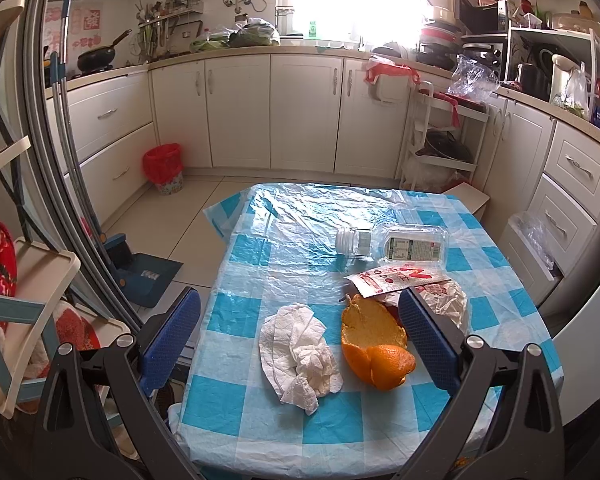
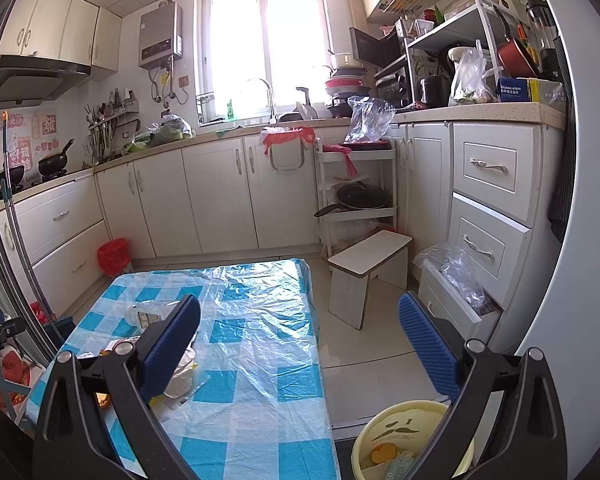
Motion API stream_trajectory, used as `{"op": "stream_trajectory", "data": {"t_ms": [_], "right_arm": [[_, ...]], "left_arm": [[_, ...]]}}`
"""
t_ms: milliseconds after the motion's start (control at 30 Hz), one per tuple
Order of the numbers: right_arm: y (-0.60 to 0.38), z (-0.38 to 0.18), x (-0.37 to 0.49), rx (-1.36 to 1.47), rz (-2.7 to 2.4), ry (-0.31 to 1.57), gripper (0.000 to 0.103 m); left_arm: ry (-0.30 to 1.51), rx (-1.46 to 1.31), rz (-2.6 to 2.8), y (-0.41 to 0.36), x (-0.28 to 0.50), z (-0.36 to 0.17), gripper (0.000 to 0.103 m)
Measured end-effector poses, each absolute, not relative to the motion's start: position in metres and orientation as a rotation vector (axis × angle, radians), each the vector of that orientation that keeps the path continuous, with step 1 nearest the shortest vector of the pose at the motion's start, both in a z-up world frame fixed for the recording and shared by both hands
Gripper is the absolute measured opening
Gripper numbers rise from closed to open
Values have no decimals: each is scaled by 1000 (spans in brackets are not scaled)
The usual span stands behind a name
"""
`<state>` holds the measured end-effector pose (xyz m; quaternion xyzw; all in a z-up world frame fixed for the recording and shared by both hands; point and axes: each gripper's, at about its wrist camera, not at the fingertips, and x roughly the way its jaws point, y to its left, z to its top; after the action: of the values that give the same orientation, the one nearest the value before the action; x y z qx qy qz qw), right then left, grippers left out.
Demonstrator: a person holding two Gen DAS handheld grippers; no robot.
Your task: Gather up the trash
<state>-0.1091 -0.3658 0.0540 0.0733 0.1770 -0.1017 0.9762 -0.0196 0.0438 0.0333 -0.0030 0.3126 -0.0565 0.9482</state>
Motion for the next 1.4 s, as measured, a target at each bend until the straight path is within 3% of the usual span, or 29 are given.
{"op": "stream_trajectory", "data": {"t_ms": [1400], "right_arm": [[-368,53,-107,147,-202,357,95]], "left_arm": [[642,7,-124,47,-18,31,95]]}}
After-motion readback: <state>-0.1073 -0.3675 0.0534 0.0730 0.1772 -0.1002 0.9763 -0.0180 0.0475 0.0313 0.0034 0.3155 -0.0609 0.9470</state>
